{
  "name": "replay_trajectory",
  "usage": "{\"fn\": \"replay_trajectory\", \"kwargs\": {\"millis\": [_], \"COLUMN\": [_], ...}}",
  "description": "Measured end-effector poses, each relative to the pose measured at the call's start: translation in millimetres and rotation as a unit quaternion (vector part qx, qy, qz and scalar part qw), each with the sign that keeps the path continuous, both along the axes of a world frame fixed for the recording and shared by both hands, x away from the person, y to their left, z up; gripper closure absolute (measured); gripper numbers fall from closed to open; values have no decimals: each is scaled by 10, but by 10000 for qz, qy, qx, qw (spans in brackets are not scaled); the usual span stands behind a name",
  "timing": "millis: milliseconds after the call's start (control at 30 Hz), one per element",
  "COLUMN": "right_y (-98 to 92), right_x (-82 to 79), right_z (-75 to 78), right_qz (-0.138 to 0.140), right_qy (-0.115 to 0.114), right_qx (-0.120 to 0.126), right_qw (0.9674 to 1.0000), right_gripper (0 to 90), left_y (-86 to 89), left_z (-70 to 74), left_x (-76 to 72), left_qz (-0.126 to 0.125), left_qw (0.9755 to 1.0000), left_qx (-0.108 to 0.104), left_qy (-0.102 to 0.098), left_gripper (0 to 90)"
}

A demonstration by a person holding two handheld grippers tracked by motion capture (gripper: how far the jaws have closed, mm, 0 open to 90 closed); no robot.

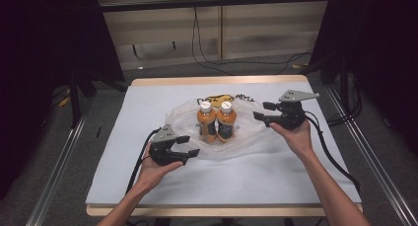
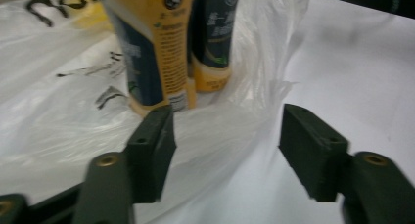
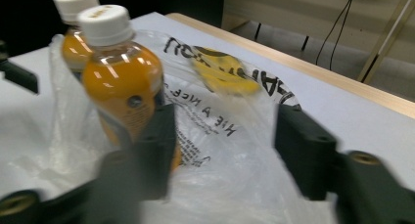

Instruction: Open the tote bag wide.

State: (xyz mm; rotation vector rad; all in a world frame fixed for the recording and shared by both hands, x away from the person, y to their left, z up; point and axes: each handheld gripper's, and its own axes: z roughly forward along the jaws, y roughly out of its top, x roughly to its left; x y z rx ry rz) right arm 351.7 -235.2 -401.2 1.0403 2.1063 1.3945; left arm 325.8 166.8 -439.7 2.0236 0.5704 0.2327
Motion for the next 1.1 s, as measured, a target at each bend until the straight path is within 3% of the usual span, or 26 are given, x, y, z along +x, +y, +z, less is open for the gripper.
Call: {"fn": "replay_trajectory", "kwargs": {"millis": [100, 267, 400, 533, 733, 833, 967, 1033, 1100], "right_y": [-24, -74, -131, -208, -330, -416, -496, -536, -563], "right_x": [-130, -367, -539, -693, -960, -1098, -1276, -1364, -1439], "right_z": [14, 8, -24, -52, -79, -109, -180, -227, -269], "right_qz": [-29, 45, 55, -2, -429, -692, -885, -986, -1068], "right_qy": [-31, -39, 18, 11, -18, -63, -56, 9, -7], "right_qx": [14, 96, 68, 66, 64, 49, 105, 217, 157], "right_qw": [10000, 9999, 10000, 10000, 9991, 9976, 9960, 9949, 9942], "right_gripper": [187, 92, 63, 48, 91, 109, 129, 137, 127], "left_y": [88, 219, 350, 476, 642, 767, 895, 953, 1023], "left_z": [1, -20, -36, -26, -23, -53, -93, -127, -133], "left_x": [-7, -39, -100, -138, -257, -297, -417, -479, -531], "left_qz": [202, 441, 530, 660, 941, 1140, 1253, 1358, 1433], "left_qw": [9998, 9990, 9984, 9977, 9955, 9926, 9918, 9903, 9891], "left_qx": [-19, 114, 184, 81, 98, -225, -121, -165, -269], "left_qy": [11, 32, 70, 124, 92, 340, 215, 245, 225], "left_gripper": [232, 120, 85, 72, 49, 42, 32, 33, 41]}}
